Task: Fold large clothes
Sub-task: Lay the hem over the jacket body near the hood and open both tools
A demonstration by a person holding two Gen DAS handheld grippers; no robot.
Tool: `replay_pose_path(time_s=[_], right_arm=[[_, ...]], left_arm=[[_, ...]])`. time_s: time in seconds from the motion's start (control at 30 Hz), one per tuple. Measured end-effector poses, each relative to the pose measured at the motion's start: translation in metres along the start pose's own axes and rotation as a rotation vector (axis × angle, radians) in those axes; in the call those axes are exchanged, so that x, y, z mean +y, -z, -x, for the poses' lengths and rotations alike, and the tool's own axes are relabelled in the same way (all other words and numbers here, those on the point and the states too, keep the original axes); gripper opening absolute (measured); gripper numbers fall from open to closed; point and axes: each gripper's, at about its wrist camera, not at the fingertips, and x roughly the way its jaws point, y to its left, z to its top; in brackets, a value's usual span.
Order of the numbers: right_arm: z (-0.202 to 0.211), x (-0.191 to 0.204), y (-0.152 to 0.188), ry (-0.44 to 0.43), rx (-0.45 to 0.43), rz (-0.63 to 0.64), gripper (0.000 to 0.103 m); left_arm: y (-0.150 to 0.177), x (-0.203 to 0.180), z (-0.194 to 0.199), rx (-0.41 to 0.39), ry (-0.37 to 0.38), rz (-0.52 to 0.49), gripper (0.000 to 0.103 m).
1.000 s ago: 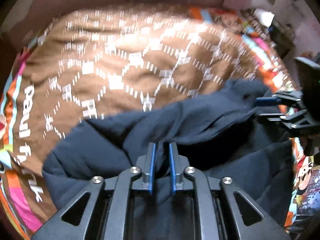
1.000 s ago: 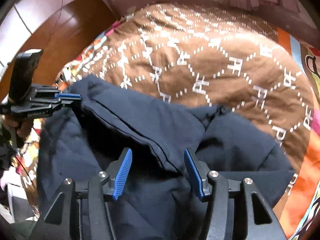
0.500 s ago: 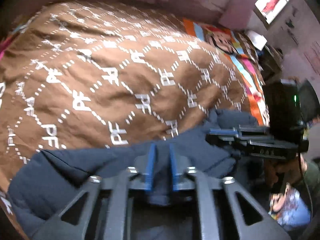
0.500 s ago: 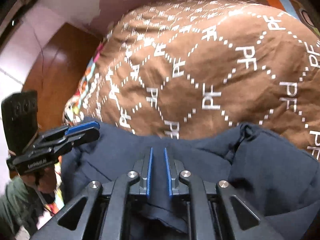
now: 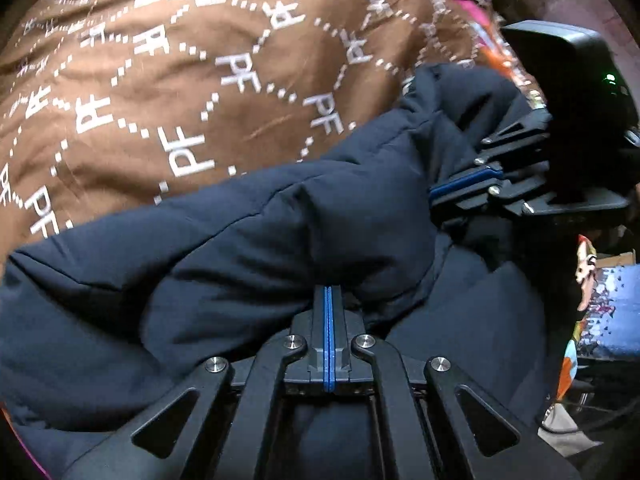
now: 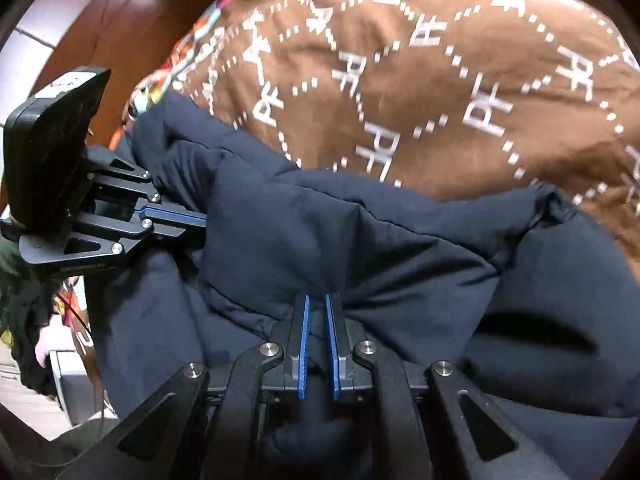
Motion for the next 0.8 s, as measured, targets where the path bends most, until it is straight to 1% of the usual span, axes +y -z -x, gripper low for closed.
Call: replay_pose_path(time_s=[0.1, 0.17, 0.27, 0.37, 0.43, 0.57, 0.7, 0.8], right_arm=[[-0.017, -0.001, -0.003, 0.034, 0.025, -0.016, 0.006], [-0.028, 0.0, -0.003, 0.061, 0.039, -0.015, 0.005], [-0.038, 0.004, -0.003, 0.108, 0.04, -0.007, 0.004], [-0.046, 0.012, -0.002, 0.169, 0.02, 0.008, 0.004], [-0.044, 0.016, 0.002, 0.188, -0.012, 0.006, 0.004], [-0.027, 0.017, 0.019, 0.175, -0.109, -0.006, 0.005], [-0.008, 0.026, 0.039, 0.208, -0.204, 0.008, 0.008], [0.004, 0.033, 0.051, 0.236, -0.274, 0.004, 0.017]], left_arm=[[-0.003, -0.002, -0.011, 0.012, -0.027, 0.033, 0.001], [-0.002, -0.004, -0.019, 0.016, -0.047, 0.036, 0.001], [0.001, -0.008, -0.028, 0.002, -0.077, 0.035, 0.002], [0.005, -0.01, -0.033, -0.03, -0.093, 0.063, 0.002], [0.011, -0.01, -0.031, -0.067, -0.09, 0.085, 0.002], [0.032, -0.005, -0.014, -0.173, -0.05, 0.127, 0.002], [0.044, -0.004, 0.003, -0.248, -0.06, 0.163, 0.002], [0.053, -0.007, 0.012, -0.312, -0.071, 0.205, 0.002]])
